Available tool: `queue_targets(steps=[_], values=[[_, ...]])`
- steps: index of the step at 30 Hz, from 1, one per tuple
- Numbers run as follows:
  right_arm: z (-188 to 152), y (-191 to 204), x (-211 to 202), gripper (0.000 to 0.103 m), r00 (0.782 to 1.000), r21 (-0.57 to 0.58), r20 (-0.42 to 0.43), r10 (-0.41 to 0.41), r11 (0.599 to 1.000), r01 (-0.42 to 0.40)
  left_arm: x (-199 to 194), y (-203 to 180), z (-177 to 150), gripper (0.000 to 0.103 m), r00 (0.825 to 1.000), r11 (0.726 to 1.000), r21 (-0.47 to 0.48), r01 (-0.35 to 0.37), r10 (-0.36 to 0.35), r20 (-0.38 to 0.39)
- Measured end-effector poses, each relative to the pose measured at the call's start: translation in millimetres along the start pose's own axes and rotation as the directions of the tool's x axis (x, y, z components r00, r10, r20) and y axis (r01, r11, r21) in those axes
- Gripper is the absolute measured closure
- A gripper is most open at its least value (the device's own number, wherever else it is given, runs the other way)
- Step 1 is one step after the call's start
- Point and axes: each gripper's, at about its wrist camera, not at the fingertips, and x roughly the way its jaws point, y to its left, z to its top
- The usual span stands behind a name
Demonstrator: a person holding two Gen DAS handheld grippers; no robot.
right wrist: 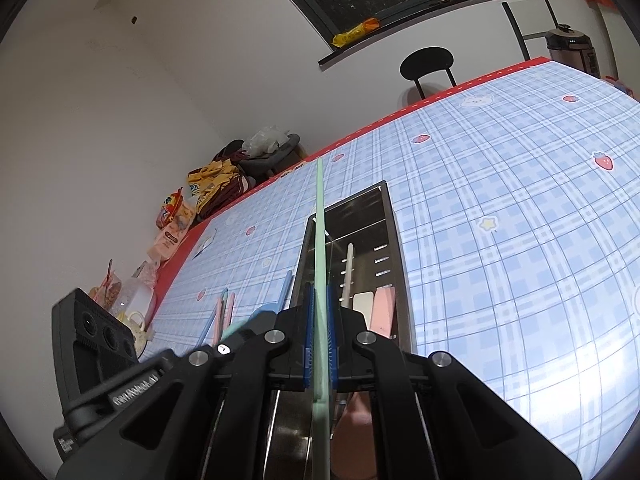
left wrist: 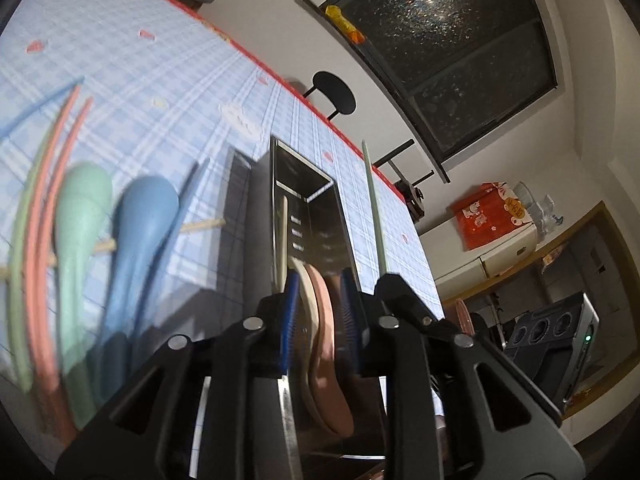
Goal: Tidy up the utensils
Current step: 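Lower both chopsticks into the steel caddy and open both grippers, then move both open grippers back toward the chopsticks beside the spoons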
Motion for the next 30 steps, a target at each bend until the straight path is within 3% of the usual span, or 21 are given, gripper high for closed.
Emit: queue_targets(steps=[1, 3, 7, 8, 11, 12, 14, 17, 19, 24, 27, 30], values=[[0, 1, 0, 0.096, 1.000, -0.004, 0.000, 0.000, 1.000, 0.000, -5, 0, 4, 0.075, 1.000, 1.000, 0.010, -0.006, 0.006, 0.013], [-2, 2, 2, 0.096, 1.000, -0.012, -0.007, 0.001, 1.000, -0.001, -16, 0, 12, 0.056, 0.999, 0.999, 0.037, -0.022, 0.021, 0.047], [-5, 7, 7, 0.093, 1.000, -0.023, -0.030, 0.008, 1.000, -0.009, -46, 0, 29, 0.033, 0.985, 0.989, 0.106, -0.103, 0.087, 0.150], [-5, 8, 8, 0.087, 0.999, -0.024, -0.033, 0.010, 1.000, -0.011, -51, 0, 32, 0.023, 0.982, 0.987, 0.116, -0.113, 0.093, 0.162], [-5, 8, 6, 0.062, 1.000, -0.017, -0.018, 0.017, 1.000, -0.017, -66, 2, 41, 0.009, 0.974, 0.976, 0.158, -0.148, 0.117, 0.193], [-5, 8, 3, 0.058, 1.000, -0.018, -0.006, 0.019, 1.000, -0.019, -71, 2, 45, 0.008, 0.970, 0.968, 0.184, -0.169, 0.131, 0.204], [-3, 11, -1, 0.034, 1.000, -0.027, 0.021, 0.004, 1.000, -0.003, -78, 3, 49, 0.006, 0.964, 0.955, 0.219, -0.202, 0.154, 0.218], [-3, 16, -5, 0.013, 0.999, -0.048, 0.046, -0.017, 0.999, 0.019, -91, 7, 53, 0.006, 0.950, 0.924, 0.279, -0.263, 0.196, 0.244], [-4, 18, -5, 0.006, 0.997, -0.060, 0.055, -0.046, 0.997, 0.049, -99, 12, 56, 0.006, 0.931, 0.893, 0.314, -0.323, 0.240, 0.275], [-6, 29, -2, 0.006, 0.993, -0.112, 0.066, -0.102, 0.988, 0.109, -117, 24, 65, 0.006, 0.885, 0.814, 0.378, -0.441, 0.326, 0.331], [-9, 37, -6, 0.006, 0.987, -0.149, 0.111, -0.112, 0.980, 0.128, -124, 31, 71, 0.006, 0.853, 0.737, 0.443, -0.511, 0.373, 0.365], [-14, 53, -10, 0.006, 0.973, -0.214, 0.172, -0.153, 0.958, 0.189, -135, 36, 75, 0.006, 0.866, 0.706, 0.512, -0.489, 0.325, 0.379]])
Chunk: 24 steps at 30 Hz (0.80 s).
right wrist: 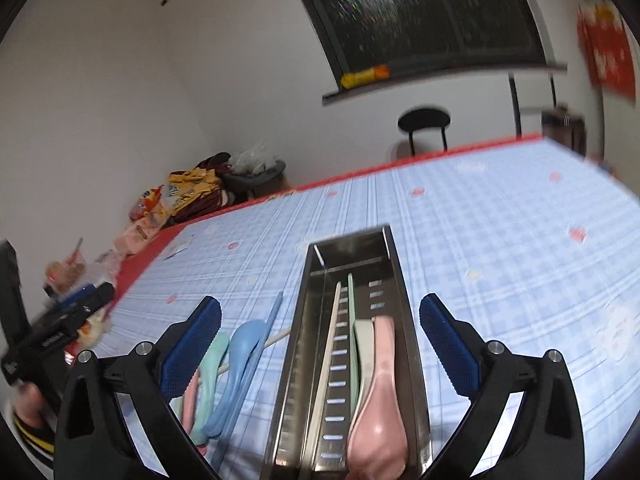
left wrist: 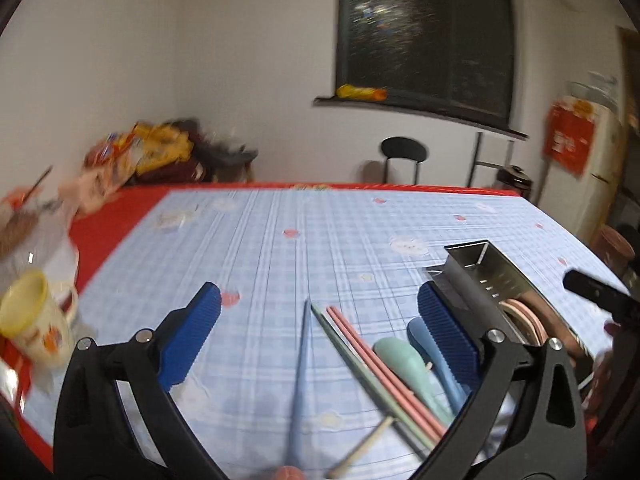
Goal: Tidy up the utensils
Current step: 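Move both open grippers back toward the chopsticks beside the spoons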
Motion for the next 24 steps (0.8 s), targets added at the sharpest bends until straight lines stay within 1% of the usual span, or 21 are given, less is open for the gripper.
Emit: queue_targets(steps=[2, 4, 6, 8, 10, 13, 14, 16, 18, 19, 20, 21, 23, 24], values=[[1, 16, -4, 0.006, 1.000, -0.064, 0.024, -0.012, 0.998, 0.013, -2, 8, 2, 0.006, 1.000, 0.999, 0.035, 0.019, -0.019, 0.018], [3, 36, -5, 0.006, 1.000, -0.119, 0.029, 0.004, 0.993, 0.000, -2, 18, 4, 0.006, 0.998, 0.997, 0.060, 0.050, -0.052, 0.027], [5, 55, -3, 0.006, 0.999, -0.149, 0.015, 0.032, 0.988, -0.029, 3, 23, 5, 0.006, 0.998, 0.995, 0.075, 0.065, -0.066, 0.015], [8, 73, 6, 0.006, 1.000, -0.173, -0.021, 0.017, 0.985, -0.020, 10, 29, 3, 0.006, 0.997, 0.994, 0.083, 0.074, -0.074, 0.001], [10, 91, 24, 0.006, 0.995, -0.200, -0.097, 0.001, 0.980, -0.021, 16, 38, -1, 0.006, 0.997, 0.995, 0.055, 0.080, -0.079, -0.014], [11, 103, 41, 0.006, 0.990, -0.177, -0.140, -0.014, 0.984, -0.011, 29, 58, -10, 0.006, 0.992, 0.993, -0.023, 0.117, -0.118, -0.051], [10, 105, 45, 0.006, 0.989, -0.165, -0.151, 0.004, 0.986, -0.029, 34, 64, -13, 0.006, 0.987, 0.990, -0.048, 0.133, -0.136, -0.080], [5, 111, 52, 0.007, 0.984, -0.148, -0.160, 0.079, 0.983, -0.104, 44, 76, -16, 0.006, 0.976, 0.983, -0.103, 0.149, -0.163, -0.143], [-5, 119, 57, 0.019, 0.978, -0.182, -0.178, 0.109, 0.973, -0.142, 46, 85, -18, 0.006, 0.971, 0.980, -0.138, 0.144, -0.166, -0.170], [-11, 124, 60, 0.031, 0.975, -0.209, -0.196, 0.104, 0.967, -0.145, 46, 86, -19, 0.006, 0.971, 0.980, -0.139, 0.140, -0.163, -0.174], [-18, 128, 63, 0.038, 0.971, -0.237, -0.219, 0.098, 0.960, -0.150, 45, 87, -19, 0.006, 0.972, 0.982, -0.135, 0.135, -0.158, -0.174], [-23, 128, 66, 0.041, 0.967, -0.245, -0.236, 0.095, 0.957, -0.154, 43, 86, -19, 0.006, 0.974, 0.984, -0.128, 0.127, -0.148, -0.174], [-30, 126, 73, 0.055, 0.956, -0.230, -0.273, 0.103, 0.958, -0.169, 39, 83, -19, 0.006, 0.978, 0.990, -0.101, 0.102, -0.119, -0.171], [-32, 127, 76, 0.059, 0.951, -0.220, -0.289, 0.113, 0.959, -0.181, 38, 81, -18, 0.006, 0.979, 0.991, -0.087, 0.099, -0.113, -0.170]])
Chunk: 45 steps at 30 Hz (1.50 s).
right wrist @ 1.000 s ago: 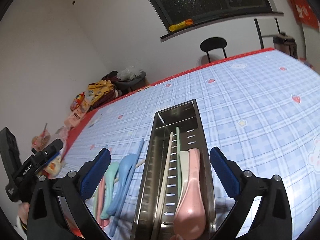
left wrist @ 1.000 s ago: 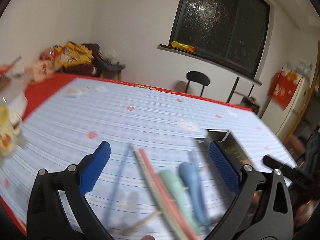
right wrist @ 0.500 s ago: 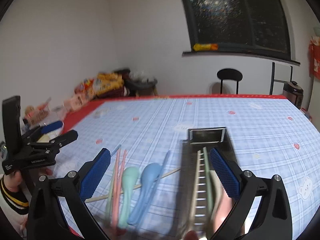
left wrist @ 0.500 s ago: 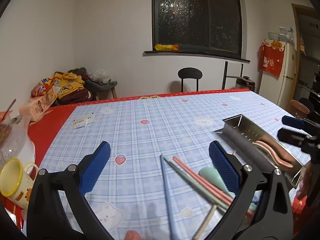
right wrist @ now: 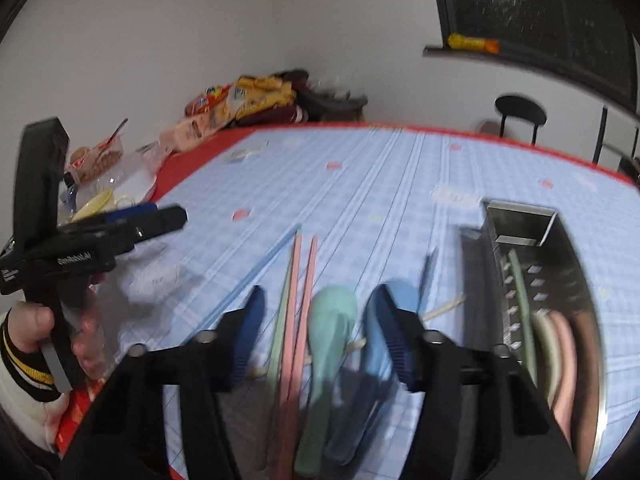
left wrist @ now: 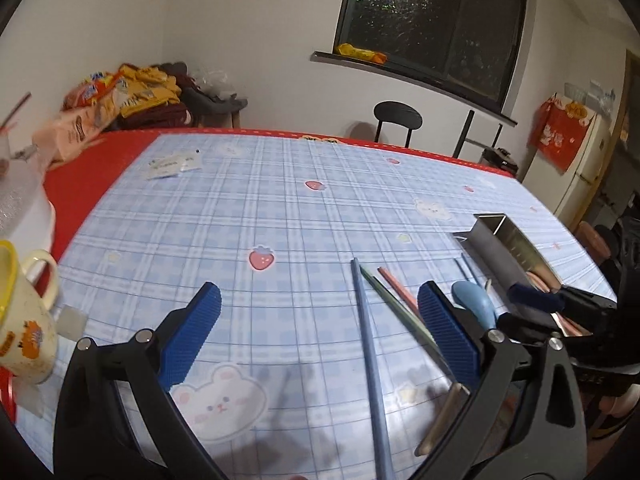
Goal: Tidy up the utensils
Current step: 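Move both open grippers back toward the chopsticks beside the spoons, then close the left gripper on the blue chopstick while the right grips a green chopstick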
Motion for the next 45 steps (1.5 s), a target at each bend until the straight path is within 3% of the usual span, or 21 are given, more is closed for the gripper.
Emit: queue_targets(steps=[7, 11, 13, 15, 18, 26, 38, 45], values=[[-13, 21, 10, 0.077, 0.998, -0.062, -0.053, 0.042, 0.997, -0.045, -8, -22, -3, 0.006, 0.999, 0.993, 0.113, 0.027, -0.029, 0.015], [-15, 29, 10, 0.084, 0.998, -0.102, -0.060, 0.033, 0.994, -0.039, -6, -22, -5, 0.008, 0.998, 0.991, 0.118, 0.062, -0.064, 0.009], [-16, 31, 9, 0.087, 0.998, -0.115, -0.059, 0.023, 0.993, -0.030, -6, -23, -6, 0.014, 0.998, 0.990, 0.124, 0.066, -0.068, 0.013], [-18, 34, 11, 0.089, 0.997, -0.121, -0.071, 0.031, 0.992, -0.040, -4, -23, -7, 0.030, 0.998, 0.990, 0.127, 0.061, -0.063, 0.007], [-24, 41, 20, 0.093, 0.994, -0.157, -0.104, 0.020, 0.987, -0.036, 0, -23, -10, 0.038, 0.997, 0.989, 0.130, 0.071, -0.071, -0.010], [-23, 37, 26, 0.094, 0.990, -0.132, -0.132, 0.040, 0.990, -0.057, 14, -19, -15, 0.041, 0.996, 0.992, 0.104, 0.073, -0.067, -0.061], [-19, 33, 40, 0.094, 0.982, -0.099, -0.188, 0.027, 0.994, -0.047, 19, -25, -18, 0.041, 0.994, 0.989, 0.124, 0.079, -0.069, -0.083], [-21, 34, 38, 0.095, 0.983, -0.103, -0.184, 0.021, 0.994, -0.041, 22, -32, -22, 0.047, 0.992, 0.985, 0.152, 0.086, -0.070, -0.106]])
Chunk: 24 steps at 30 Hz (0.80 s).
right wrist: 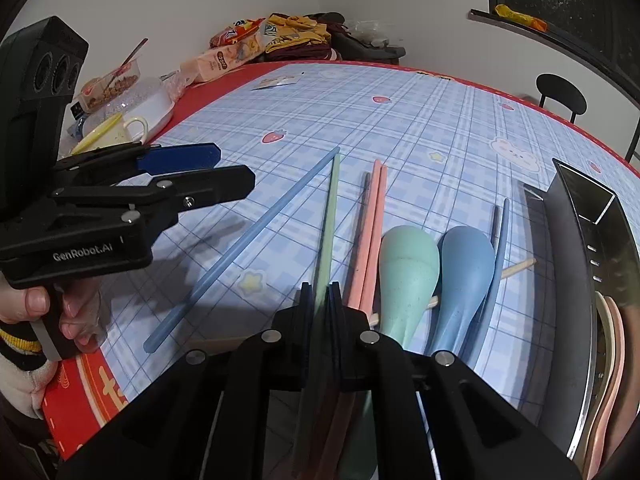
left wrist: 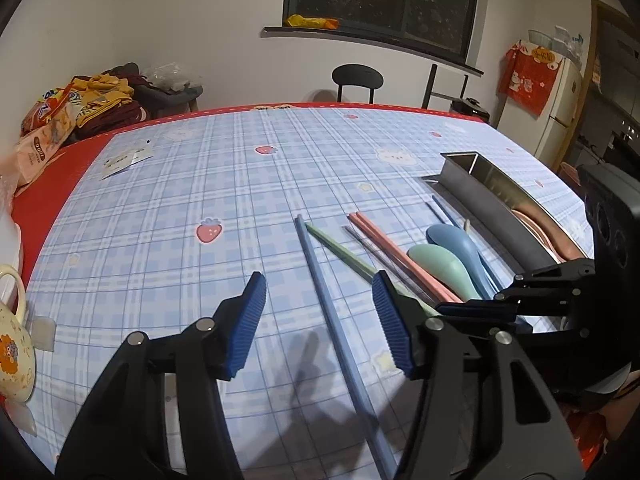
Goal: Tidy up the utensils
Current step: 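Close the left gripper on the blue chopstick while the right grips a green chopstick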
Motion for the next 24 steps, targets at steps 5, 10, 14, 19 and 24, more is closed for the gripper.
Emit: queue_targets(steps=[5, 10, 14, 19, 24], values=[[-1, -10, -10, 0.096, 0.998, 0.050, 0.055, 0.015, 0.999, -0.018, 6, -7, -3, 0.046, 0.999, 0.999, 0.032, -0.023, 0.024, -0.025], [0, -19, -15, 0.096, 0.996, 0.093, 0.088, 0.018, 0.995, -0.027, 10, -8, -5, 0.046, 0.999, 0.999, 0.040, -0.024, 0.026, -0.036], [0, -19, -18, 0.096, 0.994, 0.092, 0.107, 0.022, 0.995, -0.032, 14, -10, -6, 0.051, 0.998, 0.999, 0.049, -0.022, 0.024, -0.052], [-1, -24, -21, 0.096, 0.992, 0.119, 0.122, 0.023, 0.992, -0.037, 18, -14, -7, 0.057, 0.997, 0.997, 0.066, -0.029, 0.033, -0.066], [-2, -33, -24, 0.096, 0.989, 0.175, 0.148, 0.001, 0.984, -0.027, 21, -20, -8, 0.068, 0.995, 0.994, 0.098, -0.055, 0.062, -0.075]])
